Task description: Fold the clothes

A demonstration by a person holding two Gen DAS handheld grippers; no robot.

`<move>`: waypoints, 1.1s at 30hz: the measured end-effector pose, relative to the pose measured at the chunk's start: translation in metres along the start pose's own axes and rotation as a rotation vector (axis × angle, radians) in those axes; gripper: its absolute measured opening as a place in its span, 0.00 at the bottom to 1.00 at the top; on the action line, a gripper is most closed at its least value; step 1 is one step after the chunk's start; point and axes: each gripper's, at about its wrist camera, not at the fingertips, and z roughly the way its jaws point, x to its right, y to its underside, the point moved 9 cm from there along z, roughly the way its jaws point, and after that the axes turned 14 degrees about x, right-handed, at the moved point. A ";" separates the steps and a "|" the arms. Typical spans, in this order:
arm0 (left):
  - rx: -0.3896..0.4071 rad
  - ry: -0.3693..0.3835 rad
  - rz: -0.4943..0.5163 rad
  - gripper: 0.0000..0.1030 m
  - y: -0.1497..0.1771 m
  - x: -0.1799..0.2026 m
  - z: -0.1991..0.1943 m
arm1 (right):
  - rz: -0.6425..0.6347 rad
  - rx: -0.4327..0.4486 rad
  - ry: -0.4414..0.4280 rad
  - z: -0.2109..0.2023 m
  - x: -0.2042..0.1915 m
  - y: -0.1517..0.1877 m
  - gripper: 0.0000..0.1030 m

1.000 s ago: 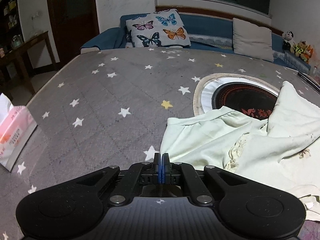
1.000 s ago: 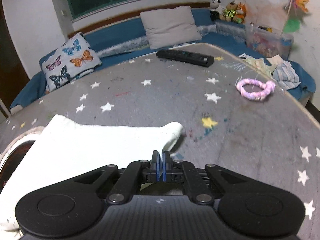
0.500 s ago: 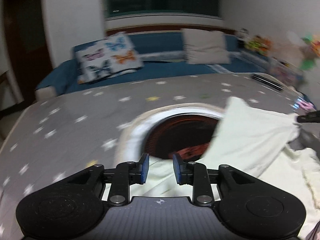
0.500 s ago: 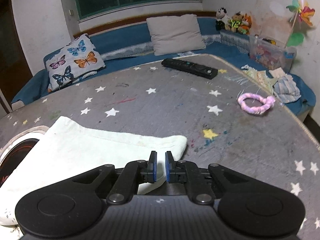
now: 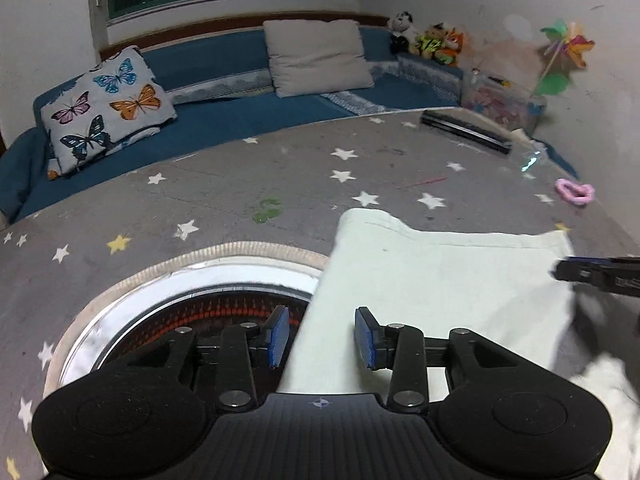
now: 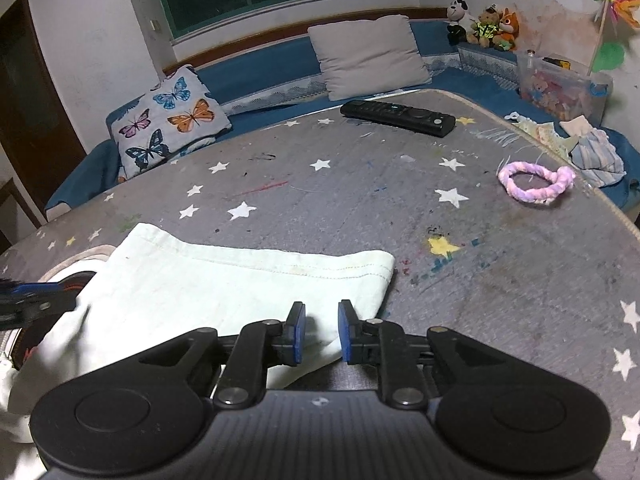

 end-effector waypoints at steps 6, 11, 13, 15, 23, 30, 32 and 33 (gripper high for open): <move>-0.024 0.040 -0.036 0.37 0.005 -0.001 0.020 | 0.009 0.003 -0.018 0.001 0.000 0.001 0.20; 0.007 0.079 -0.082 0.02 0.002 0.001 0.016 | 0.007 0.006 -0.021 0.002 -0.001 0.001 0.21; 0.068 0.101 -0.061 0.02 -0.005 0.009 0.003 | 0.006 0.007 -0.020 0.002 -0.001 0.001 0.21; 0.119 0.152 -0.030 0.02 -0.011 0.024 -0.015 | 0.004 0.007 -0.019 0.002 -0.001 0.002 0.21; 0.104 0.383 0.103 0.04 0.013 0.098 -0.063 | -0.001 0.007 -0.013 0.003 -0.002 0.001 0.21; 0.089 0.431 0.122 0.08 0.017 0.110 -0.075 | 0.005 0.009 -0.018 0.002 -0.002 0.001 0.21; 0.115 0.393 0.099 0.08 0.005 0.103 -0.069 | 0.008 0.011 -0.019 0.002 -0.001 0.001 0.22; 0.106 0.368 0.090 0.08 0.003 0.099 -0.060 | 0.009 0.012 -0.019 0.002 -0.001 0.001 0.22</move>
